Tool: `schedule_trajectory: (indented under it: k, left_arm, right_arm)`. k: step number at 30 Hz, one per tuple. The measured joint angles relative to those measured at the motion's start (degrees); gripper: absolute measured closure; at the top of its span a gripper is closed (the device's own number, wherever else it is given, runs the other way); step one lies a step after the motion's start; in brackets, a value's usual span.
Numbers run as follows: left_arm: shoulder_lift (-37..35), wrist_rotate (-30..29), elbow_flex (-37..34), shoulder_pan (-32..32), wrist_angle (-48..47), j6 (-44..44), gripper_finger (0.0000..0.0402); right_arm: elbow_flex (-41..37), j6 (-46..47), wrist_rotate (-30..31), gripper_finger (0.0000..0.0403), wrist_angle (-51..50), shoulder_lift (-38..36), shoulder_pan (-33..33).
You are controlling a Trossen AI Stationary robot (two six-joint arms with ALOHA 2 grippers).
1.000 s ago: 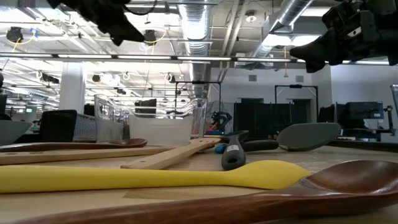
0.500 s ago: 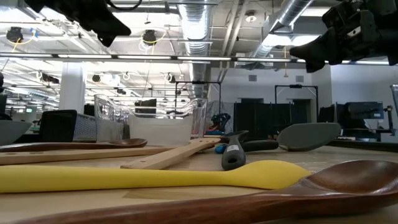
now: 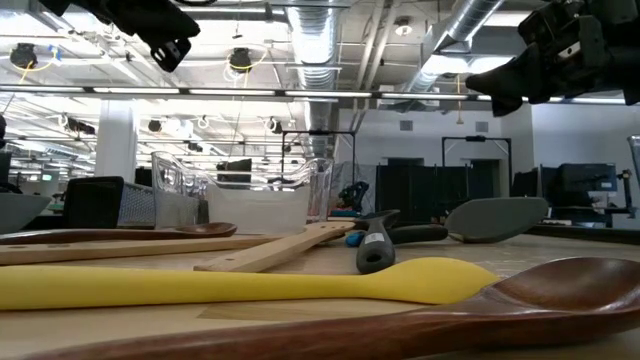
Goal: Pick & Place Kitchen Items
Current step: Put the left solid turner spatula into the top transparent bin
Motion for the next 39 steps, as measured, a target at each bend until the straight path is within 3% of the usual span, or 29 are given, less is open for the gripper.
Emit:
schedule_trajectory:
  k: [12,19,27,35,39]
  left_arm:
    - [0.0,-0.3,0.0,-2.7,5.7,-0.5,0.0399]
    - [0.0,-2.7,0.0,-4.0,8.9,-12.0,0.0399]
    - [0.0,-3.0,0.0,-9.8,12.7,-15.9,0.0399]
    - [0.0,-12.3,0.0,-21.3,12.3,-28.6,0.04]
    - [0.3,-17.7,0.0,-27.7,12.2,-36.3,0.04]
  right_arm:
    - [0.0,0.9,0.0,0.0403,0.3,0.0,0.0]
    - [0.0,8.9,0.1,0.0403,0.4,0.0,0.5]
    - [0.0,6.1,7.4,0.0403,4.2,0.0,3.3]
    - [0.0,6.1,7.8,0.0403,5.0,0.0,5.4]
    - [0.0,6.1,11.1,0.0403,5.0,0.0,7.1]
